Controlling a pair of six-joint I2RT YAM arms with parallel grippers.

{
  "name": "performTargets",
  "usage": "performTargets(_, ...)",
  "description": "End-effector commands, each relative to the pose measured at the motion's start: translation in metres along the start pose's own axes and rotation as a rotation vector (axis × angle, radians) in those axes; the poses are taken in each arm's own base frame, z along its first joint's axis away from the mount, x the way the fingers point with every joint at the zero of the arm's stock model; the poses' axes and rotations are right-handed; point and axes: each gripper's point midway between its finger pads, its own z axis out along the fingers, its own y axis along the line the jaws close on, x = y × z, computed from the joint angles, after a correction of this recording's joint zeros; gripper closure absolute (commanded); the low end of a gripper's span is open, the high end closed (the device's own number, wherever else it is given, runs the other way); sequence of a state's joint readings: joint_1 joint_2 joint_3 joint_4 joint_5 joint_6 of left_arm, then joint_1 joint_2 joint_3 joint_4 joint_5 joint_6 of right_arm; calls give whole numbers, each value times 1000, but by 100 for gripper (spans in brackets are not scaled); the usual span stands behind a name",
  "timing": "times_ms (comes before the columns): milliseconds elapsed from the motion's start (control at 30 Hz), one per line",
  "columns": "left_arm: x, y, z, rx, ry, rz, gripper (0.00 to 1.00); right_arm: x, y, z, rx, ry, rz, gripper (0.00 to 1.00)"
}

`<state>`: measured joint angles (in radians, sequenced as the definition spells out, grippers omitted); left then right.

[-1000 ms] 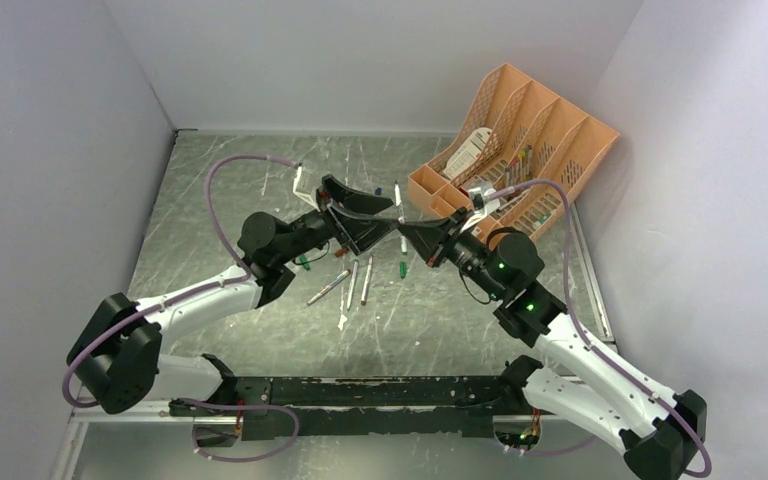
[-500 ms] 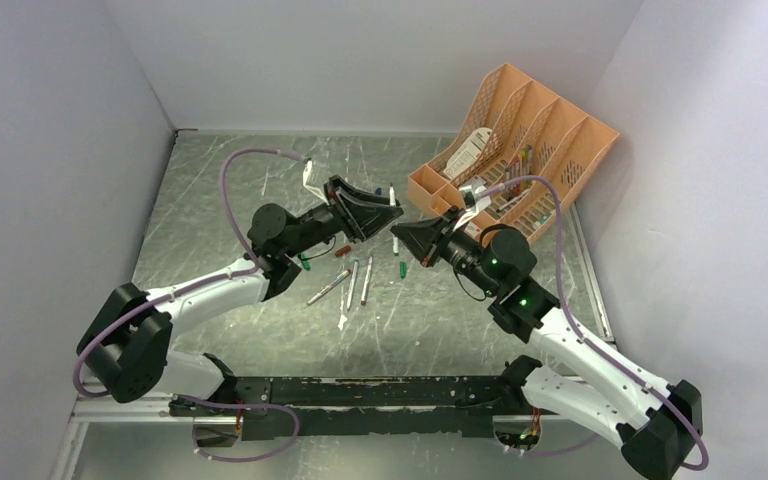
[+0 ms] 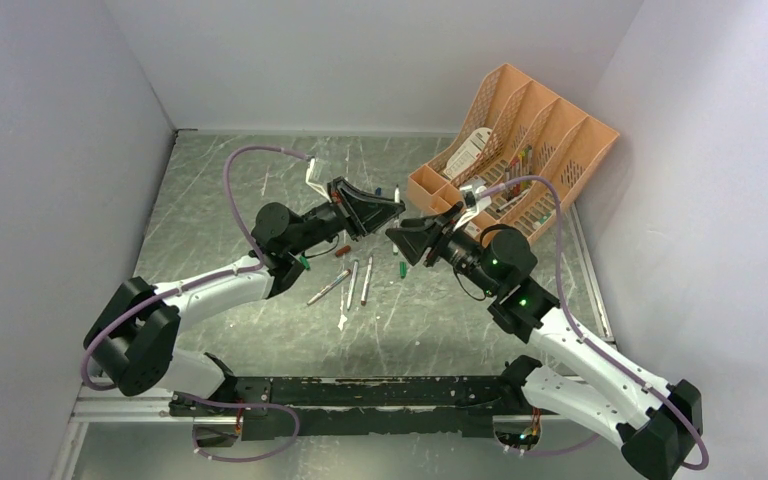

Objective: Insert the pens into the pen caps

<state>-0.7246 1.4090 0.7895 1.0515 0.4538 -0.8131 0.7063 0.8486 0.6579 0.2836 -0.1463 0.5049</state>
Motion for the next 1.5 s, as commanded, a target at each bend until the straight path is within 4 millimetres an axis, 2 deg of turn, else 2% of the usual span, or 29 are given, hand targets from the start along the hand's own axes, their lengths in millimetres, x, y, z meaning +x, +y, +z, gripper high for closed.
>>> performTargets(0,-27,-20,6,49,-78,32,93,4,0,1,-11,-1,2,54)
performTargets(267,-40,-24,6,39,-127,30,93,12,0,3,-20,39,-20,73)
performTargets(367,-39,-25,7,54,-120,22,93,12,1,3,-26,42,-25,95)
performTargets(400,-38,-26,7,61,-116,14,88,11,2,4,-27,40,-27,100)
performTargets(500,-32,-32,6,96,-96,5,57,2,6,4,-41,13,-33,100)
performTargets(567,-30,-33,4,106,-90,5,45,-3,9,4,-54,-8,-35,100)
performTargets(800,-18,-34,0,121,-53,-3,41,-10,14,7,-70,-17,-41,100)
performTargets(1033,-4,-34,0,126,-20,-21,45,-13,18,11,-88,-15,-32,100)
performTargets(1167,-2,-34,0,107,-13,-7,53,-14,18,11,-86,-18,-30,100)
performTargets(1233,-3,-32,-2,92,-15,-2,69,-13,18,10,-86,-15,-25,100)
performTargets(1300,-2,-31,-3,83,-11,4,77,-14,17,9,-80,-26,-22,100)
performTargets(1367,0,-31,-4,82,-2,8,92,-14,16,8,-75,-33,-19,100)
performTargets(1467,3,-29,-4,80,6,4,93,-15,15,8,-73,-42,-19,100)
